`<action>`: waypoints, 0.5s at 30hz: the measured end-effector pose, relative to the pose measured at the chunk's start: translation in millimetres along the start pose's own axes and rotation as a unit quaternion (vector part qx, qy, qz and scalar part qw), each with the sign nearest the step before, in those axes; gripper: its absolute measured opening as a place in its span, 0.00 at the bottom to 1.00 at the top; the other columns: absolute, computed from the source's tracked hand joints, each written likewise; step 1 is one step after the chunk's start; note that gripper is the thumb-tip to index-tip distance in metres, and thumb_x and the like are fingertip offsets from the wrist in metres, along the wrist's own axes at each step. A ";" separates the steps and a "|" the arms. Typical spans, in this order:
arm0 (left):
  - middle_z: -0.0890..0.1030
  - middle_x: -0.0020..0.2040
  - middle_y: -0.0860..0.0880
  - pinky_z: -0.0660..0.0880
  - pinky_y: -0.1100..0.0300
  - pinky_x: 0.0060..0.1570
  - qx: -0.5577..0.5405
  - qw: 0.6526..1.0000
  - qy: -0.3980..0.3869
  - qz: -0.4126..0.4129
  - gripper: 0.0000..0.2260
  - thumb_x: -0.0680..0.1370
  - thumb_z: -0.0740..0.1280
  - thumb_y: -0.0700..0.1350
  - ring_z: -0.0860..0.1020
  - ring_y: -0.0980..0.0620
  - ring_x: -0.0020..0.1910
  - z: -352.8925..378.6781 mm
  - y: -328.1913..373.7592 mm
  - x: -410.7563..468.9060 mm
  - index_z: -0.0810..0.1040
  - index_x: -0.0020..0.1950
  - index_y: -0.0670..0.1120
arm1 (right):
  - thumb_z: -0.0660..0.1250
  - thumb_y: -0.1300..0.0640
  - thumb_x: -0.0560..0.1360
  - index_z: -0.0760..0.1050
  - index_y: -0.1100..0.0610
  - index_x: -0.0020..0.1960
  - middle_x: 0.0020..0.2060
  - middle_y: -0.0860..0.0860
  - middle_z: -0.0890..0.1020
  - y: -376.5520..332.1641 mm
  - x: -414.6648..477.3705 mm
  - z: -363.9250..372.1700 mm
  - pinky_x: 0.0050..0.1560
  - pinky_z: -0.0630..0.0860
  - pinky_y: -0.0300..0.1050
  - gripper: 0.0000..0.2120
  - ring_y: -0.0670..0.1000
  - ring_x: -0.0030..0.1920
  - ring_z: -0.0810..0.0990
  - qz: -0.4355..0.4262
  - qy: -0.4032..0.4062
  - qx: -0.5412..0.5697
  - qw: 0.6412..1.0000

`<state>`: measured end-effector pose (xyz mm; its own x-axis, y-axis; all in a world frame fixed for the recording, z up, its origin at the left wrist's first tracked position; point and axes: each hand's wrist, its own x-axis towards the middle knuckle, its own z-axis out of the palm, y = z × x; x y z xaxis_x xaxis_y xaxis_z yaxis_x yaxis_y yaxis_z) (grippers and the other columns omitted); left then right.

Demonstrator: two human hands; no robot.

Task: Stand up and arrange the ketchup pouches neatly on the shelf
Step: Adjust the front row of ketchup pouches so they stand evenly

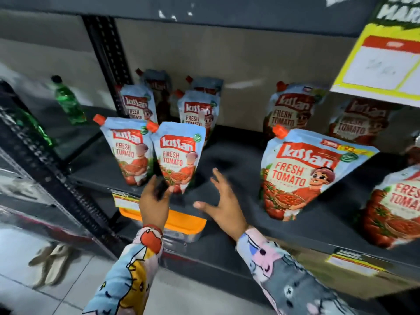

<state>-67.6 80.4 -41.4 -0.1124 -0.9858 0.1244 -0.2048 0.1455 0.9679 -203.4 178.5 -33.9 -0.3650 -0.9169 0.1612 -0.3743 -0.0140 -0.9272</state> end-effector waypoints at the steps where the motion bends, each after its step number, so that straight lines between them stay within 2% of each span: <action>1: 0.76 0.61 0.40 0.72 0.51 0.55 0.009 1.000 -0.016 0.001 0.22 0.72 0.68 0.38 0.75 0.43 0.59 -2.8 0.0 7.5 0.69 0.65 0.39 | 0.75 0.58 0.66 0.50 0.56 0.73 0.70 0.43 0.58 -4.5 15.6 10.3 0.68 0.63 0.41 0.45 0.46 0.70 0.61 0.021 -0.005 0.036 0.999; 3: 0.74 0.64 0.39 0.71 0.52 0.57 0.029 0.998 -0.051 -0.005 0.24 0.72 0.68 0.37 0.73 0.41 0.62 -6.0 -2.5 19.1 0.66 0.67 0.38 | 0.76 0.62 0.63 0.52 0.56 0.72 0.67 0.42 0.65 -8.4 42.7 27.8 0.65 0.68 0.40 0.45 0.45 0.67 0.66 0.047 -0.002 0.071 0.996; 5: 0.73 0.65 0.40 0.70 0.56 0.58 0.029 0.996 -0.089 -0.007 0.27 0.72 0.67 0.36 0.72 0.43 0.63 -6.9 -3.6 26.5 0.63 0.70 0.40 | 0.78 0.61 0.61 0.58 0.57 0.69 0.64 0.49 0.73 -8.2 60.5 41.3 0.63 0.72 0.46 0.43 0.50 0.64 0.72 0.065 0.000 0.060 0.996; 8: 0.76 0.59 0.46 0.70 0.64 0.52 0.025 0.990 -0.135 0.012 0.26 0.72 0.67 0.35 0.74 0.49 0.56 -8.5 -4.7 35.4 0.65 0.69 0.43 | 0.78 0.62 0.60 0.61 0.56 0.66 0.60 0.52 0.76 -4.7 71.9 54.3 0.58 0.73 0.46 0.40 0.51 0.60 0.74 0.083 0.035 0.054 0.994; 10: 0.77 0.57 0.46 0.70 0.61 0.53 0.015 0.988 -0.155 0.015 0.26 0.72 0.67 0.35 0.74 0.50 0.55 -8.4 -4.2 35.6 0.66 0.68 0.44 | 0.78 0.61 0.61 0.62 0.55 0.65 0.58 0.50 0.76 -0.8 69.5 54.2 0.58 0.74 0.47 0.38 0.51 0.59 0.75 0.089 0.058 0.052 0.993; 12: 0.76 0.61 0.44 0.71 0.59 0.56 0.006 0.985 -0.171 0.014 0.26 0.72 0.67 0.35 0.74 0.48 0.58 -7.7 -5.0 36.6 0.66 0.69 0.44 | 0.77 0.60 0.62 0.63 0.55 0.64 0.57 0.50 0.76 1.1 66.6 52.9 0.57 0.73 0.47 0.36 0.52 0.59 0.75 0.091 0.073 0.041 0.992; 15: 0.75 0.64 0.44 0.71 0.57 0.58 0.018 0.983 -0.179 0.024 0.27 0.72 0.66 0.34 0.73 0.49 0.59 -5.9 -8.5 37.0 0.64 0.70 0.45 | 0.77 0.60 0.62 0.64 0.57 0.63 0.59 0.53 0.77 -4.4 64.8 50.3 0.58 0.74 0.49 0.35 0.54 0.60 0.75 0.096 0.068 0.029 0.993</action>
<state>-64.2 42.2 -43.8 -0.4557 -0.8866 0.0790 -0.2239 0.2001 0.9538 -182.5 99.2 -36.3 -0.5382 -0.8425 0.0208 -0.2394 0.1292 -0.9623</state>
